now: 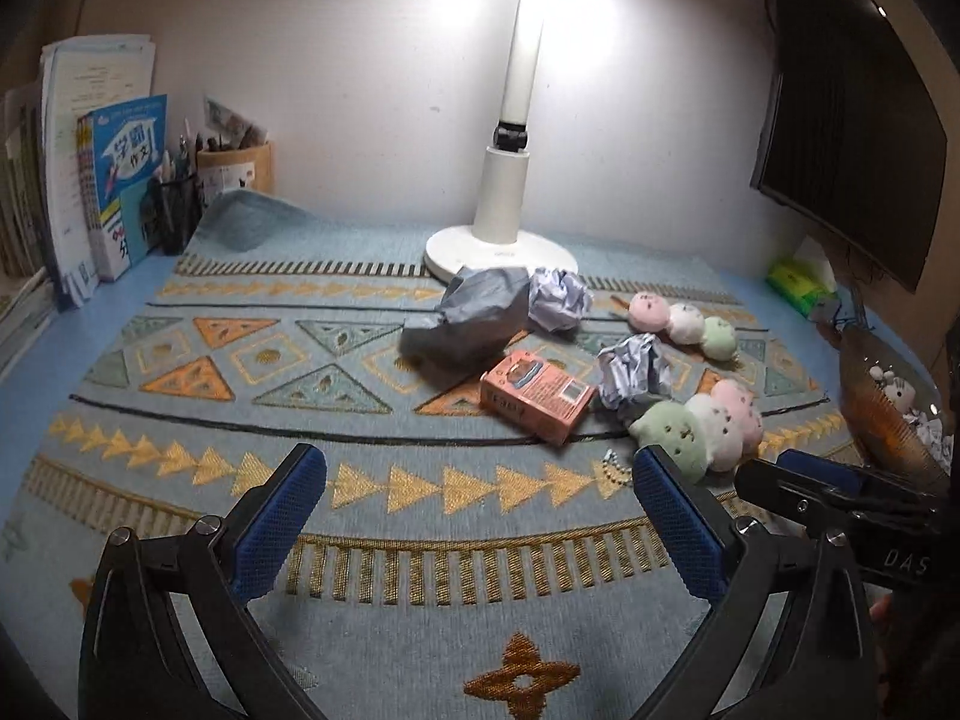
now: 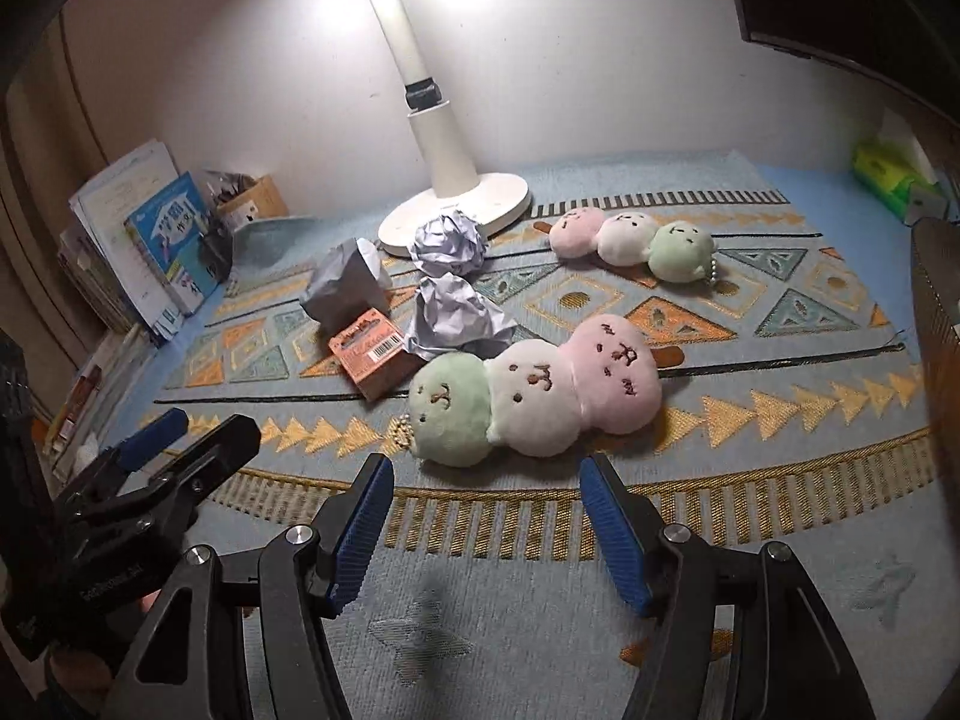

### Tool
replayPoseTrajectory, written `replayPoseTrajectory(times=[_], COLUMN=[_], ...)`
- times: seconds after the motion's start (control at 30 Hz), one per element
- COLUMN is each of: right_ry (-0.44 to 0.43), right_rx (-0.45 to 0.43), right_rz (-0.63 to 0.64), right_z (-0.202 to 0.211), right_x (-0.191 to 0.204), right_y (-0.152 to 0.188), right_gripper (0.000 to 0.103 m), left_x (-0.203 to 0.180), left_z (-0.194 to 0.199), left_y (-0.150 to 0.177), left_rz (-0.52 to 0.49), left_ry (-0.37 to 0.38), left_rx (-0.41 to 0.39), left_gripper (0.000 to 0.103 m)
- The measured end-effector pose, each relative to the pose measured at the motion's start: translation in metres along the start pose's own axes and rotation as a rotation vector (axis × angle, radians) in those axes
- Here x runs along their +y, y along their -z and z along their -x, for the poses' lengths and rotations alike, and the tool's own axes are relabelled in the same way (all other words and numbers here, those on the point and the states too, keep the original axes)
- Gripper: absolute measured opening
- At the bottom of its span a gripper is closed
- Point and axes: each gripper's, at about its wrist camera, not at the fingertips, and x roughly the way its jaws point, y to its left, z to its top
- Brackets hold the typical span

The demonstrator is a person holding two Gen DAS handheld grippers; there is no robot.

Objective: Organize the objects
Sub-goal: 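Move both grippers back over the rug toward the dango plush and paper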

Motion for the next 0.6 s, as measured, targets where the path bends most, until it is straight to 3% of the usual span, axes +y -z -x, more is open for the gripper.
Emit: replayPoseTrajectory(times=[0.27, 0.6], right_ry=[-0.019, 0.026], right_rx=[0.030, 0.060], right_rz=[-0.101, -0.083], right_z=[-0.007, -0.015], right_x=[-0.022, -0.015], right_y=[-0.002, -0.001], right_gripper=[0.066, 0.066], left_x=[-0.003, 0.000], left_z=[0.000, 0.000], left_y=[0.002, 0.002], left_rz=[-0.009, 0.000], left_ry=[0.012, 0.025], left_rx=[0.014, 0.010], left_gripper=[0.102, 0.102])
